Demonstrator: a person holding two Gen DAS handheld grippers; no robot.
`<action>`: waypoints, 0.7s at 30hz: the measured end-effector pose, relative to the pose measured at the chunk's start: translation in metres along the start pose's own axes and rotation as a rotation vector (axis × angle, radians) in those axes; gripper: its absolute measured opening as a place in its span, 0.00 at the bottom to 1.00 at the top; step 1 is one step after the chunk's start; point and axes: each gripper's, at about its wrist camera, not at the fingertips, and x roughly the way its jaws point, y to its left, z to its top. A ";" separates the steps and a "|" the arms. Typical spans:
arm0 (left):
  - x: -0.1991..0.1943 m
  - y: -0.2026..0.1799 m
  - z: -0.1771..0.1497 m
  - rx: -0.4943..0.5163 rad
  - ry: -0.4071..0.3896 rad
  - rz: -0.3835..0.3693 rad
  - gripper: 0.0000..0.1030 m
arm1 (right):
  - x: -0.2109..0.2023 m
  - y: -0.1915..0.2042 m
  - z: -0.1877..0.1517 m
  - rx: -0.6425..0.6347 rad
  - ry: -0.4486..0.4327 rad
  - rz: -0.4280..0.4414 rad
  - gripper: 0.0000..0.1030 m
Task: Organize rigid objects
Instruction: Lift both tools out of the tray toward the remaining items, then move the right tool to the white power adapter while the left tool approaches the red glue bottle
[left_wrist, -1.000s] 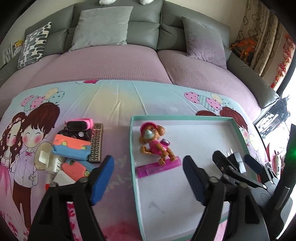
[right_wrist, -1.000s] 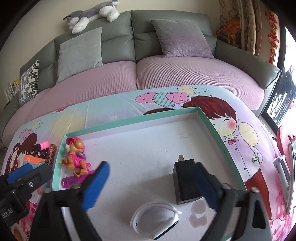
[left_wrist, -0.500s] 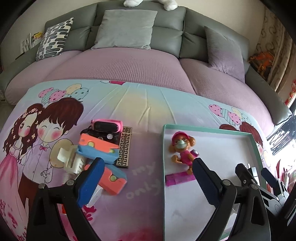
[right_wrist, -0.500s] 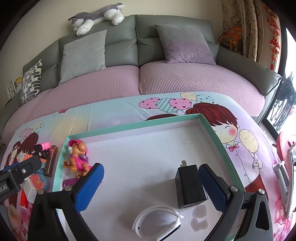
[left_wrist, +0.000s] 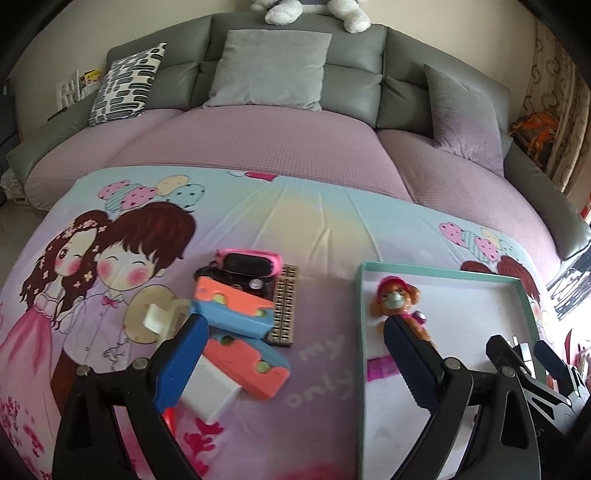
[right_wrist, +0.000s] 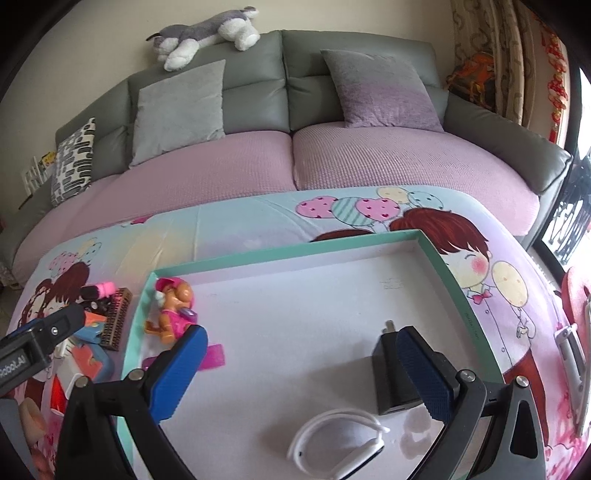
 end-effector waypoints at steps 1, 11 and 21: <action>0.000 0.004 0.000 -0.004 0.004 0.002 0.93 | 0.000 0.003 0.000 -0.006 0.004 0.010 1.00; -0.005 0.046 0.001 -0.039 -0.007 0.089 0.93 | 0.002 0.036 -0.003 -0.044 0.033 0.098 1.00; -0.007 0.092 -0.003 -0.118 0.032 0.165 0.93 | 0.002 0.088 -0.013 -0.136 0.052 0.188 1.00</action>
